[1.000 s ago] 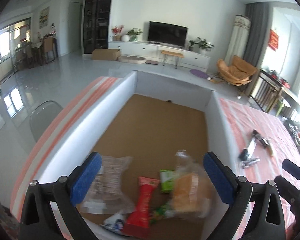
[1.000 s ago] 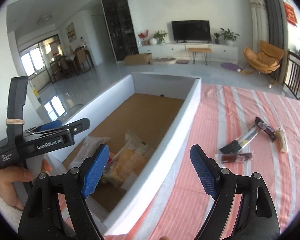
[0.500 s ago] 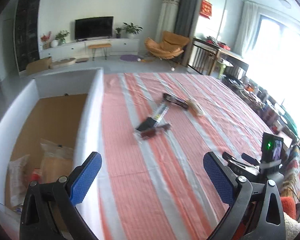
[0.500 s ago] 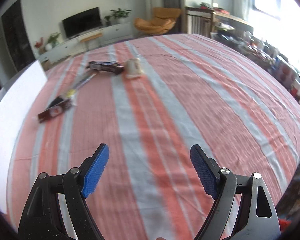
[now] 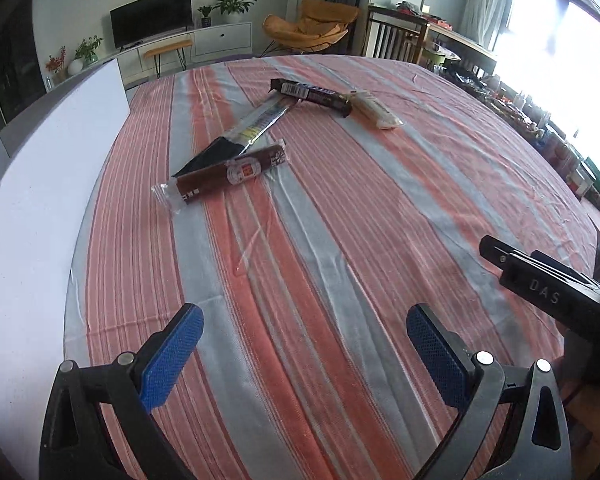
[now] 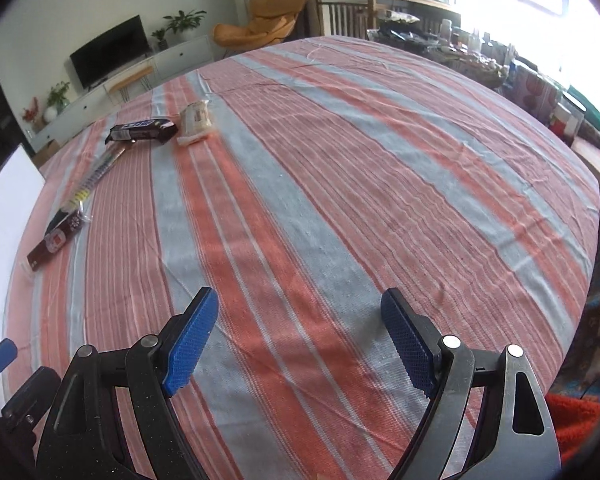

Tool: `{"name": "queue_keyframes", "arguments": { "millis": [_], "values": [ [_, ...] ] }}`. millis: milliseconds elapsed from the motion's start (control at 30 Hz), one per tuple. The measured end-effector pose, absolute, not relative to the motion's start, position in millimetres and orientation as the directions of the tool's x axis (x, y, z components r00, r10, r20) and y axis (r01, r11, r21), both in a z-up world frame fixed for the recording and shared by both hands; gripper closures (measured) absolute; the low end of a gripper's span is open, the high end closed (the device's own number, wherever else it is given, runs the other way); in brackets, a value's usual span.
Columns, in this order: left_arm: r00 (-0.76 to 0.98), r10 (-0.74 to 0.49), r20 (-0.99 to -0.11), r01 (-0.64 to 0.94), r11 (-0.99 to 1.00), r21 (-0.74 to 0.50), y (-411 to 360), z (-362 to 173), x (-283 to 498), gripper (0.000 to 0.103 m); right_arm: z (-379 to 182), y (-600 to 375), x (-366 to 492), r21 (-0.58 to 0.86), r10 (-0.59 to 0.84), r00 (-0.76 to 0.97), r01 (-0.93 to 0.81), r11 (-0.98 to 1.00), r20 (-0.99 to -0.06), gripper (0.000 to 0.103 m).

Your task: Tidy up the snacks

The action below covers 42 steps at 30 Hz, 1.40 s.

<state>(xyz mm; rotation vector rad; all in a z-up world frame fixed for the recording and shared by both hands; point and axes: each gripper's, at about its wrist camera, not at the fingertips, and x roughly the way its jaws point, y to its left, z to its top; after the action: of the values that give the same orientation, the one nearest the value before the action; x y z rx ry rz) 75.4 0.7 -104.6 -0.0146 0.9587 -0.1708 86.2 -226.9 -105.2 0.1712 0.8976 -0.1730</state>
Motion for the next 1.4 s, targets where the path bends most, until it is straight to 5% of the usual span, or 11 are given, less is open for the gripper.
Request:
{"name": "queue_keyframes", "arguments": {
  "millis": [33, 1400],
  "values": [
    [0.559, -0.145, -0.816, 0.13, 0.988, -0.087, 3.3, -108.6, 75.5, 0.002, -105.5, -225.2, 86.1, 0.063, -0.085, 0.609, 0.218, 0.974, -0.789, 0.017],
    [0.576, -0.083, -0.813, 0.127, 0.992, -0.011, 4.1, -127.7, 74.0, 0.0, -105.6, -215.1, 86.9, 0.001, -0.133, 0.605, 0.217, 0.976, -0.785, 0.013]
  ]
}}
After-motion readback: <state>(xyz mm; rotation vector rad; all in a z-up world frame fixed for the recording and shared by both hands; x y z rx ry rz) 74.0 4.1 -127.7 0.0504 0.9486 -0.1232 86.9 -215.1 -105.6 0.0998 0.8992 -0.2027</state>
